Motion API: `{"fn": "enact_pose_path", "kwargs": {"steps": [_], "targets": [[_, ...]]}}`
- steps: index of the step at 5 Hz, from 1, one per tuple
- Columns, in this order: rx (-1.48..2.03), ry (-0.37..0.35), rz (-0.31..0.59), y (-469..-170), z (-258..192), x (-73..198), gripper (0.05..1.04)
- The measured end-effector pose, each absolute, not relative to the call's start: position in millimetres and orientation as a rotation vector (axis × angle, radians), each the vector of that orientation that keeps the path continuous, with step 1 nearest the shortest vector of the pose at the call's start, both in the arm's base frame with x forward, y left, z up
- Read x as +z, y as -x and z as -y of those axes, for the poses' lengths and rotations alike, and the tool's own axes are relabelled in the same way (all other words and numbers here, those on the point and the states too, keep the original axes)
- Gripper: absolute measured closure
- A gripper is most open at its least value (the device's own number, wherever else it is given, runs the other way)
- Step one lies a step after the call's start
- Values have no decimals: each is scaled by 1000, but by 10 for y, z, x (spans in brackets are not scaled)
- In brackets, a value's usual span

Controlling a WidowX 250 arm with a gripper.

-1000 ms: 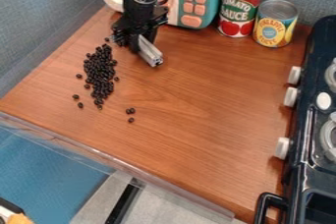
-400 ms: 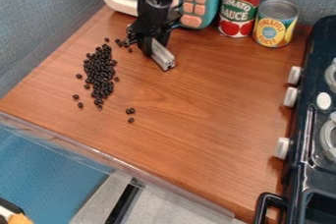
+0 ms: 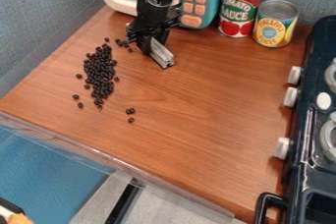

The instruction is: Sweep into pile

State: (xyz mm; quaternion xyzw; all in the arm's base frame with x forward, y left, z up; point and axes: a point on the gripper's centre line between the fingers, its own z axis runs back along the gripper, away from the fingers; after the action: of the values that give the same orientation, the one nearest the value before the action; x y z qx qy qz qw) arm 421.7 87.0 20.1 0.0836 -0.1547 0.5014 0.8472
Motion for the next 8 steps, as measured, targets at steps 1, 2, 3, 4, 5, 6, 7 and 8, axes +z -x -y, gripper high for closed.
{"fn": "enact_pose_path", "kwargs": {"steps": [1,2,3,4,5,6,7,8], "targets": [[1062,-179,330,-4199,-911,183,692],[1062,-188,323,-4110,-927,168,692],[1059,-184,330,-3996,-929,154,692],[1060,-188,332,-3887,-924,169,692],[1062,-193,333,-3811,-921,164,692],[1069,-193,341,-3786,-924,163,692],[1072,-191,348,-3792,-927,160,692],[1081,-201,344,-3719,-967,181,692]]}}
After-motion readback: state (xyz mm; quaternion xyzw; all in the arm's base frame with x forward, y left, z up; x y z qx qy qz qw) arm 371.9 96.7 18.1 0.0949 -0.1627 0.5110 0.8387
